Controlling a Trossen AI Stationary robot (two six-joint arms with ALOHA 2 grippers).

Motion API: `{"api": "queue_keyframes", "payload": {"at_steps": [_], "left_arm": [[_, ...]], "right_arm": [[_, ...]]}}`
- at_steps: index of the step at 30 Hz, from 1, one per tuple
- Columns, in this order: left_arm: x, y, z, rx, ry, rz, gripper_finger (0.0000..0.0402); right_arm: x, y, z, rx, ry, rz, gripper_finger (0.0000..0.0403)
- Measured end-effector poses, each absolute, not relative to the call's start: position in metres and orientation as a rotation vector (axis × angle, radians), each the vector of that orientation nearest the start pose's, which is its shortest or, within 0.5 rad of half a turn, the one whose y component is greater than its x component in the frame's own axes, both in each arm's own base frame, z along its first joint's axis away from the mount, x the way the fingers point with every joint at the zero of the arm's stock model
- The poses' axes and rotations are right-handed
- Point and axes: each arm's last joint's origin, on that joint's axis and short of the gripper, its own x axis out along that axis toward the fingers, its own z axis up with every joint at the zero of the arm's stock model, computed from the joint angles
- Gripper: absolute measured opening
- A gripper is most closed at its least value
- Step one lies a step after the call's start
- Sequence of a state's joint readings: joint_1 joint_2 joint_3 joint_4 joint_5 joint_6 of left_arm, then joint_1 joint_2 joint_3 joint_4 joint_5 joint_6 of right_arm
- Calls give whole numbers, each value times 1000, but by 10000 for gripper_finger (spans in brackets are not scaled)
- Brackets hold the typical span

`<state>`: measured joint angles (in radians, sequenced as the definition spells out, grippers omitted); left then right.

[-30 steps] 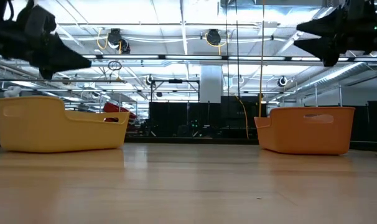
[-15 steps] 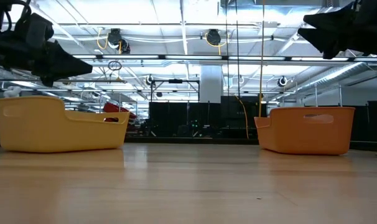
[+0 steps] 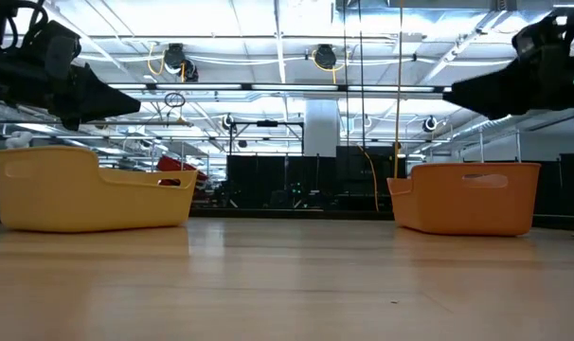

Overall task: Sort batteries
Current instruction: Return to Home Position

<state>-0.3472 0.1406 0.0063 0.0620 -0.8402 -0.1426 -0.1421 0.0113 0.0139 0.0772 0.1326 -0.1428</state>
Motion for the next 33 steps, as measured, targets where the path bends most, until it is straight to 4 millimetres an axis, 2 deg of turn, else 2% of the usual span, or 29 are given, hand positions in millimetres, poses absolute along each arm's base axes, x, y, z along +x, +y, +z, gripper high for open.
{"api": "queue_keyframes", "payload": {"at_steps": [3,33], "left_arm": [[98,-12,161,-129,18,496,56],[98,-12,160,-130,18,498,56]], "right_arm": [[96,-18,171,-173,-20,-277,297],[96,-17,171,-135,-23,-274,297]]}}
